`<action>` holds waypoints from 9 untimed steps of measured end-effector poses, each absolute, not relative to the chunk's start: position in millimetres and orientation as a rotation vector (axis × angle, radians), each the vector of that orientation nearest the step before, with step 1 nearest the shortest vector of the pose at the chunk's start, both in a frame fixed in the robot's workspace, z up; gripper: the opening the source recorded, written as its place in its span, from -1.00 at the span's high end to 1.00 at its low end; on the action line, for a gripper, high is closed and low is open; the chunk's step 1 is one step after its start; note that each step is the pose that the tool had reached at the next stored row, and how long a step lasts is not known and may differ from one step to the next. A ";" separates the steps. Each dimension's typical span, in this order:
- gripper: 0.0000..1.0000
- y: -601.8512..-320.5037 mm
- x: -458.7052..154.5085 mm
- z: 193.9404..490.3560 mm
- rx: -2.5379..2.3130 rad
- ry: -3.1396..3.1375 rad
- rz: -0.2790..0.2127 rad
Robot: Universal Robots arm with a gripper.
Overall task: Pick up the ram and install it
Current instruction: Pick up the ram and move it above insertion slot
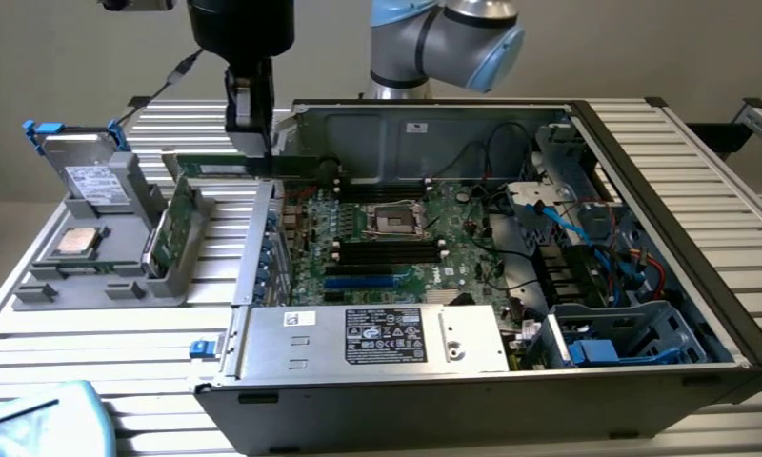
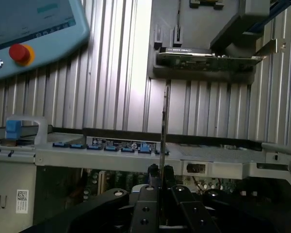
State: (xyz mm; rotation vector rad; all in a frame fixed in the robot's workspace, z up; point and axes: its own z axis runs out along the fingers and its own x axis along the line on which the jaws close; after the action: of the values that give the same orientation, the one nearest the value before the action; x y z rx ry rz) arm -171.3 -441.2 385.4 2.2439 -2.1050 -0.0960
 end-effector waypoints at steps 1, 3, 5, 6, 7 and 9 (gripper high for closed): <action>0.73 -441.2 -167.3 385.4 2.246 -2.106 -0.098; 0.73 -441.2 -158.3 385.4 2.249 -2.109 -0.103; 0.73 -441.2 -149.2 385.5 2.253 -2.112 -0.108; 0.73 -441.2 -144.7 385.5 2.254 -2.113 -0.111; 0.73 -441.2 -140.1 385.4 2.256 -2.114 -0.114; 0.73 -441.2 -131.1 385.4 2.259 -2.117 -0.120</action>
State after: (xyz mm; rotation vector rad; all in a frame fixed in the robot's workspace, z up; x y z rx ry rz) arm -131.1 -441.2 385.4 2.2593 -2.1169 -0.1196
